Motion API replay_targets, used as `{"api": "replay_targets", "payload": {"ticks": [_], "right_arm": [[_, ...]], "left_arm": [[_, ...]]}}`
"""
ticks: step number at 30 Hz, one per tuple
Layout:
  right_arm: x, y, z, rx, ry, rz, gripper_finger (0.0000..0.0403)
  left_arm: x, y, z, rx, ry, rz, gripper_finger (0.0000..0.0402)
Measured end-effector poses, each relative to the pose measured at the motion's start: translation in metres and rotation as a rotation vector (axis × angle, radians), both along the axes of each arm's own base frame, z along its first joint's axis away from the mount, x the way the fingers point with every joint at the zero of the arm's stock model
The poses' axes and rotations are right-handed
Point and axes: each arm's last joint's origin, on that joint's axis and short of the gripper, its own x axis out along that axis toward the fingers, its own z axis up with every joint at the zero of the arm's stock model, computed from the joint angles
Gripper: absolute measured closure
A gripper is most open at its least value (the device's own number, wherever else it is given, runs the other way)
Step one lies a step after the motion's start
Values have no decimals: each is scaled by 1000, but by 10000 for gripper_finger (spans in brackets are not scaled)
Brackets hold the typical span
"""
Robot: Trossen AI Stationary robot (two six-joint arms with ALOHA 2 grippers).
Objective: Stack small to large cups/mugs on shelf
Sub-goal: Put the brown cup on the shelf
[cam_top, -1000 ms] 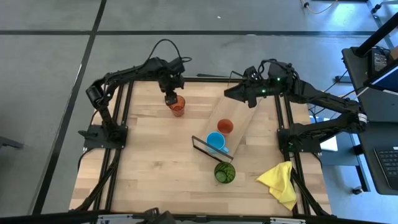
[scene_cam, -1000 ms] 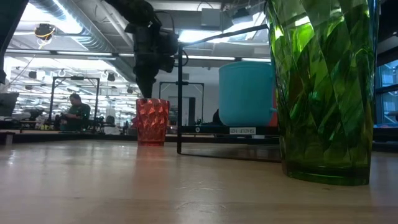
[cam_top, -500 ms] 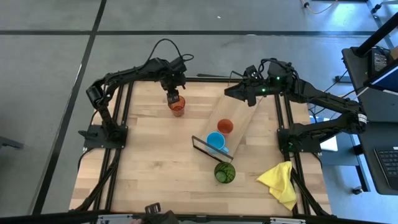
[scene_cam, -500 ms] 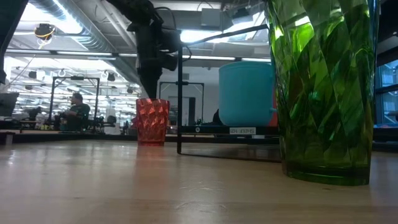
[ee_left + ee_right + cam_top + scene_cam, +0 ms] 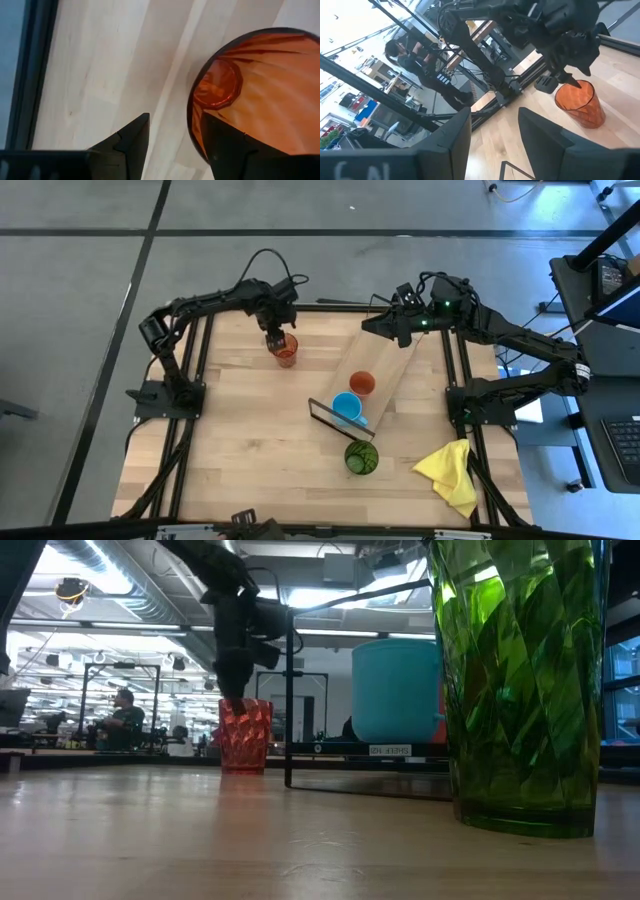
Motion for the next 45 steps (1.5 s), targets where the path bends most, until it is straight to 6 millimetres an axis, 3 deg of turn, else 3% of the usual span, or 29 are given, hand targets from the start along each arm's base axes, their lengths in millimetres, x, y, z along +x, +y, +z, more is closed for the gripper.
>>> {"api": "replay_targets", "payload": {"ticks": [5,12,16,23,28,33,40,45], "right_arm": [[0,0,0,-1,0,0,238],[0,0,-3,11,27,0,238],[0,0,-3,12,27,-1,238],[0,-2,-2,3,25,-67,238],[-2,-4,-2,57,22,-106,238],[-16,-16,5,110,-19,-206,238],[-58,-32,20,44,-72,-442,238],[-87,-37,17,35,8,-569,238]], "left_arm": [[-2,-1,-12,5,3,2,230],[-2,-1,-13,7,2,1,242],[-1,-1,-13,7,1,-1,281],[0,-2,-13,-15,-24,1,388],[2,-1,-9,-16,-41,39,390],[12,4,14,-7,-136,101,396],[36,0,78,0,-373,100,394],[57,-13,118,14,-487,109,394]]}}
